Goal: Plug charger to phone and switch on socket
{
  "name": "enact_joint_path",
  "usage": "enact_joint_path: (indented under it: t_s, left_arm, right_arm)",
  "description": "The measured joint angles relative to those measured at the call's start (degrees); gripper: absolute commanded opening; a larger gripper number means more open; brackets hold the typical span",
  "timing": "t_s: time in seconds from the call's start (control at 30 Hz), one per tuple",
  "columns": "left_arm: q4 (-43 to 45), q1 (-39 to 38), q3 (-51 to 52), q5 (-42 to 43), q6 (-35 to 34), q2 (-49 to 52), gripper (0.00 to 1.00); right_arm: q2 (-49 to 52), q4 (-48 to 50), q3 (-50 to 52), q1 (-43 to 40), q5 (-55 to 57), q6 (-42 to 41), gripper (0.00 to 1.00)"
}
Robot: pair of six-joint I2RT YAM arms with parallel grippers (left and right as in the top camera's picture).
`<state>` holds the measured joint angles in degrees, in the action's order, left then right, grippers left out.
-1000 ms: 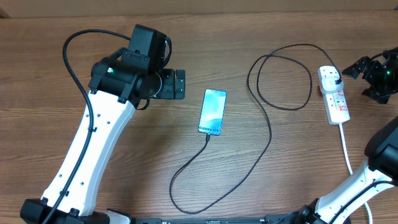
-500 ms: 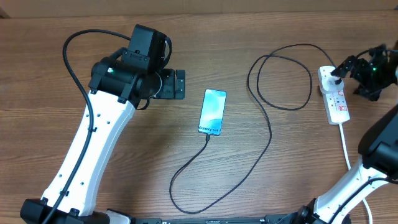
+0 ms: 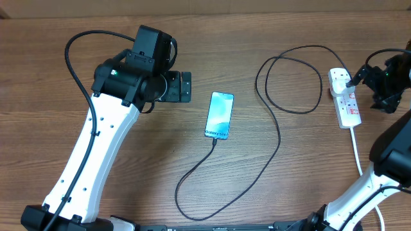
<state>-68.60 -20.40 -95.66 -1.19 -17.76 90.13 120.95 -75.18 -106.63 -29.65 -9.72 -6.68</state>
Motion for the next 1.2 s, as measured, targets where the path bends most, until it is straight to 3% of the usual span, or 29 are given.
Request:
enact_joint_path:
  t_s: [0.67,1.2]
  left_arm:
    - [-0.02,0.0,0.0,0.0,0.0,0.02,0.99]
    - [0.0,0.0,0.0,0.0,-0.02,0.02,1.0]
  right_arm:
    - [-33.62,-11.69,-0.13,0.0,2.69,-2.14,1.0]
    - [-35.95,-12.94,-0.26,0.0,2.69,-2.29,1.0]
